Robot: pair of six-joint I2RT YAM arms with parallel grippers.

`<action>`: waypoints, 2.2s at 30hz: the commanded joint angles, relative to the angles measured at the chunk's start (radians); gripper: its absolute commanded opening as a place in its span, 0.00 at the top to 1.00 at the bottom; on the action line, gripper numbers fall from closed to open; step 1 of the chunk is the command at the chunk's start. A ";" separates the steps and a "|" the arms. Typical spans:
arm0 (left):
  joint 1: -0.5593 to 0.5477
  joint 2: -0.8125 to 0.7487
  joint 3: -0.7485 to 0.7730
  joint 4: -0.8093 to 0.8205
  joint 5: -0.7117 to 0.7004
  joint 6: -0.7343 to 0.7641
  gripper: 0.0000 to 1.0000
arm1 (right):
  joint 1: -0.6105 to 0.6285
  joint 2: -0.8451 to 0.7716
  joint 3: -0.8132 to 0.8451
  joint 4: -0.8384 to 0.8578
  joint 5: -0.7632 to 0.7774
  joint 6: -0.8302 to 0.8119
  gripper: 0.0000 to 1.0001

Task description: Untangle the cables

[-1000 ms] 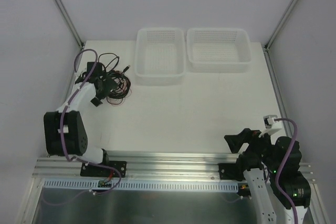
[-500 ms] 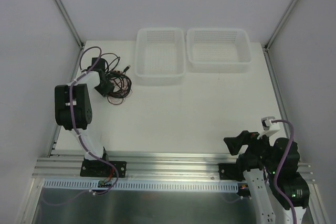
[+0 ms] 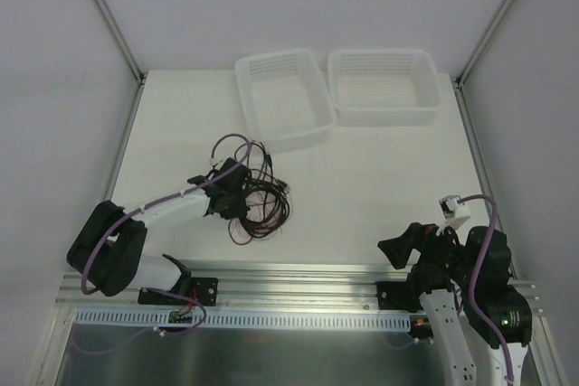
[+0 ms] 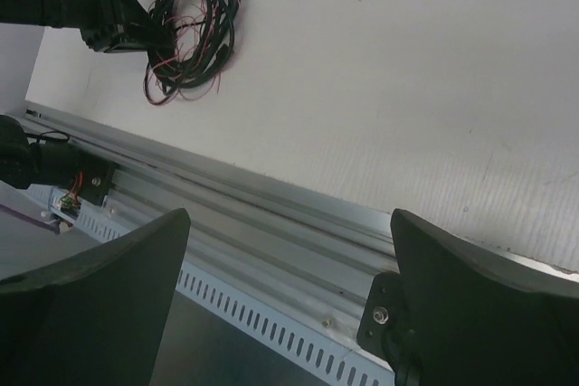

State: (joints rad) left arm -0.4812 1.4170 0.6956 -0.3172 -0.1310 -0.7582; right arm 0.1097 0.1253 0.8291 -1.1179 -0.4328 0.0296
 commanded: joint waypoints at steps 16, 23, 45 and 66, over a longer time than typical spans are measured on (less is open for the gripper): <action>-0.398 0.156 0.267 -0.266 -0.005 0.313 1.00 | -0.002 0.261 -0.056 0.153 -0.090 -0.033 0.09; -0.330 0.286 0.403 -0.272 0.031 0.448 0.92 | 0.114 0.341 -0.137 0.337 -0.002 0.032 0.10; -0.378 -0.084 0.093 -0.116 -0.013 -0.110 0.14 | 0.561 1.126 0.034 0.966 0.407 -0.275 0.18; -0.182 -0.062 0.011 -0.092 -0.051 -0.049 1.00 | 0.524 0.648 0.165 0.503 0.660 -0.247 0.99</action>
State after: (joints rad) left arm -0.7166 1.4208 0.7185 -0.3248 -0.1471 -0.8825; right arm 0.6697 0.8524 0.9276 -0.4774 0.0879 -0.2371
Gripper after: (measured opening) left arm 0.143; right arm 0.045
